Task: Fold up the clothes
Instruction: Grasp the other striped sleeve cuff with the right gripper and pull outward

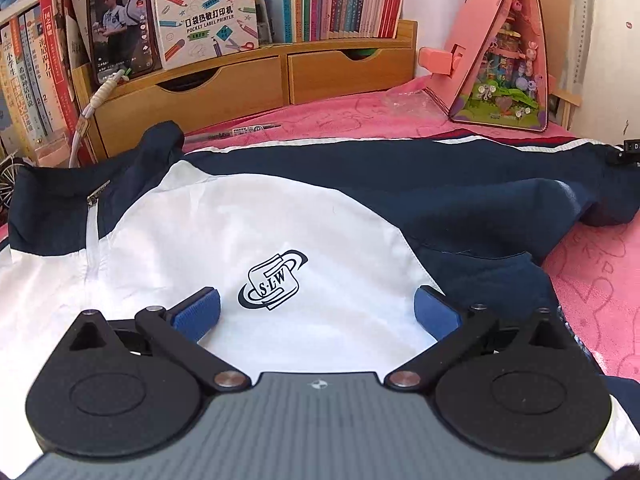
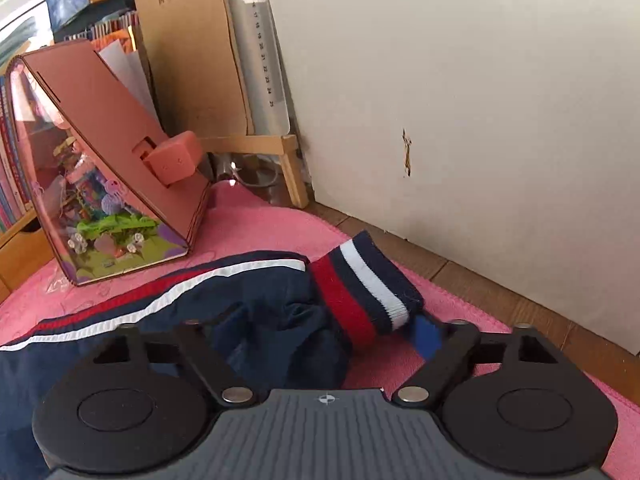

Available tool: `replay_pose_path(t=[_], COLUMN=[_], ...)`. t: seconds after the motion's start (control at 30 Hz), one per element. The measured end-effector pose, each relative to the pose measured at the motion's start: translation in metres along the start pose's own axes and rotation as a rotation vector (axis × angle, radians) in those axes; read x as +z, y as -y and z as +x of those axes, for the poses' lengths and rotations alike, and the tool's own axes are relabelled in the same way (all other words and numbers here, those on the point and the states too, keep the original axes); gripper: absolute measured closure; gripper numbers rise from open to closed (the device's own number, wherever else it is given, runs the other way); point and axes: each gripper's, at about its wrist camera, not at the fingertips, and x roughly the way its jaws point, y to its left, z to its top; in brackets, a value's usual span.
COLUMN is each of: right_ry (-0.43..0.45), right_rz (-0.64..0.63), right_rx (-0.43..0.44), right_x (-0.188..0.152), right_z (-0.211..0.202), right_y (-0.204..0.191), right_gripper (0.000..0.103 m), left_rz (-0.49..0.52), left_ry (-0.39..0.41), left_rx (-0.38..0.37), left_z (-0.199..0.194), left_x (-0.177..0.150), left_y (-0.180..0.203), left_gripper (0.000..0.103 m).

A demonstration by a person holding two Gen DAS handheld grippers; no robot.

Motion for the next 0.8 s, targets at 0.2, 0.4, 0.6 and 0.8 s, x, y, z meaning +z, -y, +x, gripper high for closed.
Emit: replay_pose_path(t=[0.2, 0.4, 0.6, 0.8], right_ry=[0.363, 0.375, 0.222, 0.101], right_rz=[-0.277, -0.389, -0.380, -0.367], right_rx=[-0.013, -0.044, -0.090, -0.149], right_x=[0.035, 0.046, 0.029, 0.019], right_z=[-0.039, -0.016, 0.036, 0.054], right_y=[-0.045, -0.058, -0.052, -0.050], right_gripper=[0.071, 0.071, 0.070, 0.031], left_rz=[0.006, 0.065, 0.167, 0.141], left_ry=[0.085, 0.089, 0.018, -0.011], left_rx=[-0.056, -0.093, -0.115, -0.155], left_z=[-0.013, 0.008, 0.034, 0.038], left_x=[0.018, 0.041, 0.031, 0.031], left_y=[0.008, 0.046, 0.077, 0.073], left_gripper=[0.000, 0.000, 0.000, 0.000])
